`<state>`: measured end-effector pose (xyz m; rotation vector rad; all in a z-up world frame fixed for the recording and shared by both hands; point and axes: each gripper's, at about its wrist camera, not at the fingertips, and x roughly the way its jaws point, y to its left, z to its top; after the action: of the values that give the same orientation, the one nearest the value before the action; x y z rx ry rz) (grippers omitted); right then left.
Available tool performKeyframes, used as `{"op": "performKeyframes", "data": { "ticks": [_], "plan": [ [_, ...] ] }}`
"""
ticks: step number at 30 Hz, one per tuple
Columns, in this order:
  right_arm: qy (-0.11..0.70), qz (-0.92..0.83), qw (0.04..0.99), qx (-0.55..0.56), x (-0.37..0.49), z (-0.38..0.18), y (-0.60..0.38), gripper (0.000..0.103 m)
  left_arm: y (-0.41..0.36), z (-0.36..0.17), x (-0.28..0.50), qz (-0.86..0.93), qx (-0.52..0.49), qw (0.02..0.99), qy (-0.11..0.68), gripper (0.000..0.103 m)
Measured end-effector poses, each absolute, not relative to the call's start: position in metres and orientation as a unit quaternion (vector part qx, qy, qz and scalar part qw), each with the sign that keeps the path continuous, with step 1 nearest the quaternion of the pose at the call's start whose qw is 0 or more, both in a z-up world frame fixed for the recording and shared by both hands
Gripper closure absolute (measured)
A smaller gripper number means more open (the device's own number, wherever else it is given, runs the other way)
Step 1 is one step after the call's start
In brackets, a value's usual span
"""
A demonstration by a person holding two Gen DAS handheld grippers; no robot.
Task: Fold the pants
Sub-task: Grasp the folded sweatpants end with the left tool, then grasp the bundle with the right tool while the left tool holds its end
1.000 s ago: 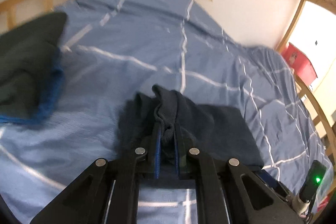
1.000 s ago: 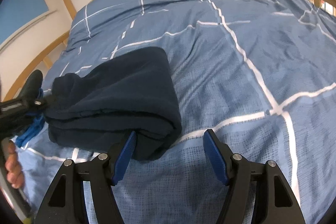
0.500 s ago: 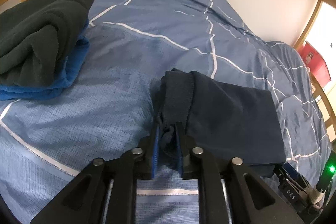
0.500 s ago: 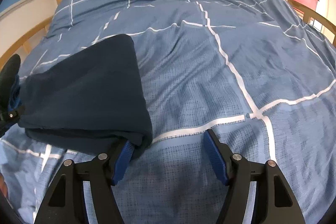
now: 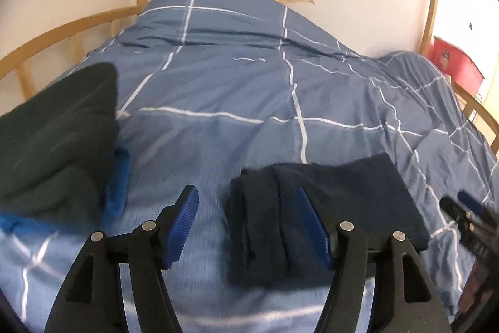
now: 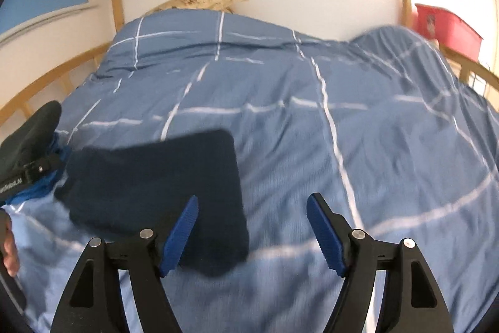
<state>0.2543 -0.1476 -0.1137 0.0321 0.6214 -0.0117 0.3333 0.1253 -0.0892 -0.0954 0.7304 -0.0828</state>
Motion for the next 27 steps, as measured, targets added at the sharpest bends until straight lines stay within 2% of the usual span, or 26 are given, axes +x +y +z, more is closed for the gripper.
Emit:
{"op": "performKeyframes", "data": {
  "ticks": [4, 7, 8, 9, 11, 13, 16, 18, 22, 24, 27],
  "plan": [
    [0.310, 0.002, 0.951, 0.008, 0.292, -0.117, -0.145, 0.030, 0.129, -0.106, 0.363, -0.066, -0.072, 0.915, 0.391, 0.041],
    [0.323, 0.004, 0.946, 0.020, 0.313, -0.125, -0.144, 0.030, 0.133, -0.116, 0.372, -0.074, -0.094, 0.908, 0.401, 0.047],
    [0.327, 0.004, 0.945, 0.027, 0.316, -0.127, -0.145, 0.030, 0.132, -0.118, 0.374, -0.080, -0.103, 0.906, 0.403, 0.056],
    [0.331, 0.009, 0.943, 0.036, 0.321, -0.129, -0.145, 0.030, 0.131, -0.121, 0.376, -0.087, -0.108, 0.903, 0.407, 0.073],
    [0.333, 0.011, 0.942, 0.044, 0.324, -0.133, -0.146, 0.030, 0.132, -0.125, 0.376, -0.080, -0.116, 0.898, 0.417, 0.077],
    [0.335, 0.006, 0.941, 0.045, 0.325, -0.137, -0.147, 0.030, 0.132, -0.126, 0.372, -0.060, -0.108, 0.900, 0.417, 0.077],
    [0.340, -0.009, 0.940, 0.033, 0.323, -0.142, -0.148, 0.030, 0.130, -0.127, 0.367, -0.045, -0.083, 0.906, 0.413, 0.069],
    [0.343, -0.014, 0.939, 0.024, 0.320, -0.146, -0.149, 0.030, 0.129, -0.127, 0.364, -0.033, -0.064, 0.910, 0.408, 0.056],
    [0.341, -0.019, 0.940, 0.018, 0.316, -0.146, -0.153, 0.030, 0.126, -0.121, 0.355, -0.029, -0.037, 0.917, 0.396, 0.050],
    [0.335, -0.008, 0.942, 0.027, 0.314, -0.143, -0.156, 0.030, 0.124, -0.112, 0.345, -0.020, -0.029, 0.925, 0.378, 0.034],
    [0.312, 0.013, 0.949, 0.045, 0.308, -0.136, -0.158, 0.030, 0.124, -0.102, 0.330, -0.030, -0.029, 0.936, 0.349, 0.027]
  ]
}}
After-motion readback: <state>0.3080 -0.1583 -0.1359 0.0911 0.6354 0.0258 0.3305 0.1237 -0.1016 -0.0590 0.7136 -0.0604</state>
